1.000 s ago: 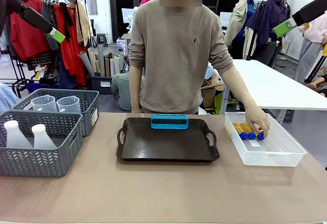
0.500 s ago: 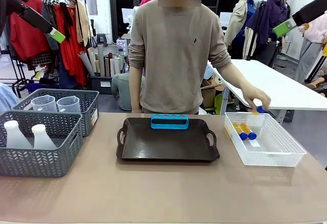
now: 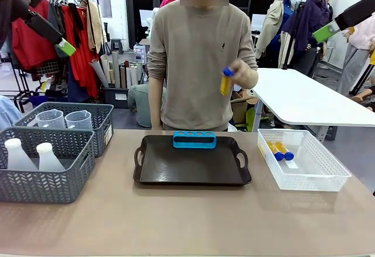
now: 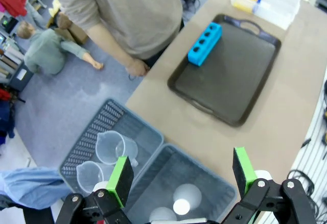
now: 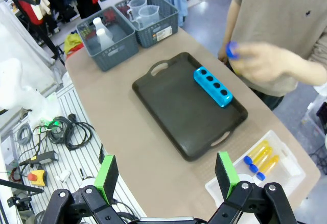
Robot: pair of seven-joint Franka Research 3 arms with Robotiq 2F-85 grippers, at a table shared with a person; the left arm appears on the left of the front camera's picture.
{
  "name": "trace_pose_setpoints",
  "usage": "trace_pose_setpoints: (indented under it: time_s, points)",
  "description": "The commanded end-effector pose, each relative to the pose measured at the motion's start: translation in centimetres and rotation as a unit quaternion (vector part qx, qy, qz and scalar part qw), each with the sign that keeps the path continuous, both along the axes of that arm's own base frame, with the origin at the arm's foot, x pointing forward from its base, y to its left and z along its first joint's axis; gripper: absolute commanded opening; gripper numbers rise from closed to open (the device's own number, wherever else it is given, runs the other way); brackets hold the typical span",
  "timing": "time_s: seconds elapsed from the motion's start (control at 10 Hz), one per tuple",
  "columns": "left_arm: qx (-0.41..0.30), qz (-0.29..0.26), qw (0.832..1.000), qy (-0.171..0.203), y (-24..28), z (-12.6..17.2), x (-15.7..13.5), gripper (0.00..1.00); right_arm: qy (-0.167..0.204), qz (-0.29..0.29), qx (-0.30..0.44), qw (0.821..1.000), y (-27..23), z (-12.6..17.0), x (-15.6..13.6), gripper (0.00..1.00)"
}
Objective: Prepare the laboratory tools.
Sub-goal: Pick up one Large Measuring Cup and place it on the Handle tray.
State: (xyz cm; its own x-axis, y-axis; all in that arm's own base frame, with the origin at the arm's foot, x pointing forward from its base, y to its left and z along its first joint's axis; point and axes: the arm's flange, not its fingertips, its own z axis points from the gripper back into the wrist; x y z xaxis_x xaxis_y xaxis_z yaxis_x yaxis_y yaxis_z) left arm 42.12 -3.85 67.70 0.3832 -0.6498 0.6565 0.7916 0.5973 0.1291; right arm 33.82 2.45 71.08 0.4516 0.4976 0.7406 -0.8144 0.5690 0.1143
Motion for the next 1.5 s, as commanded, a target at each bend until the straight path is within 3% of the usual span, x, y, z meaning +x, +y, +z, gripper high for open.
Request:
trace_pose_setpoints:
  time_s: [0.0,0.1,0.3,0.5,0.7,0.8,0.9,1.0,1.3,1.4]
  points:
    - [0.044,-0.008,0.999,0.027,-0.5,0.6,1.1,1.0,-0.001,0.006,0.006,1.0,0.1,0.1,0.0,1.0]
    - [0.065,0.01,0.997,0.041,-0.8,0.0,1.8,1.0,-0.001,0.006,0.006,1.0,0.1,0.1,0.0,1.0]
    - [0.172,0.09,0.977,0.09,-1.9,-2.4,3.8,1.0,-0.001,0.006,0.006,1.0,0.1,0.1,0.0,1.0]
    - [0.212,0.085,0.966,0.12,-2.0,-5.8,5.5,1.0,-0.001,0.006,0.006,1.0,0.1,0.1,0.0,1.0]
    - [0.194,0.127,0.961,0.151,-1.6,-8.1,6.3,1.0,-0.001,0.006,0.006,1.0,0.1,0.1,0.0,1.0]
    - [0.193,0.126,0.961,0.153,-1.4,-8.7,6.5,1.0,-0.001,0.006,0.006,1.0,0.1,0.1,0.0,1.0]
    - [0.159,0.089,0.974,0.134,-1.7,-7.7,6.0,1.0,-0.001,0.006,0.006,1.0,0.1,0.1,0.0,1.0]
    - [0.205,0.112,0.962,0.144,-1.6,-9.3,6.7,1.0,-0.001,0.006,0.006,1.0,0.1,0.1,0.0,1.0]
    - [0.193,0.11,0.964,0.146,-1.9,-9.2,6.7,1.0,-0.001,0.006,0.006,1.0,0.1,0.1,0.0,1.0]
    - [0.198,0.157,0.951,0.176,-1.2,-11.2,8.5,1.0,-0.001,0.006,0.006,1.0,0.1,0.1,0.0,1.0]
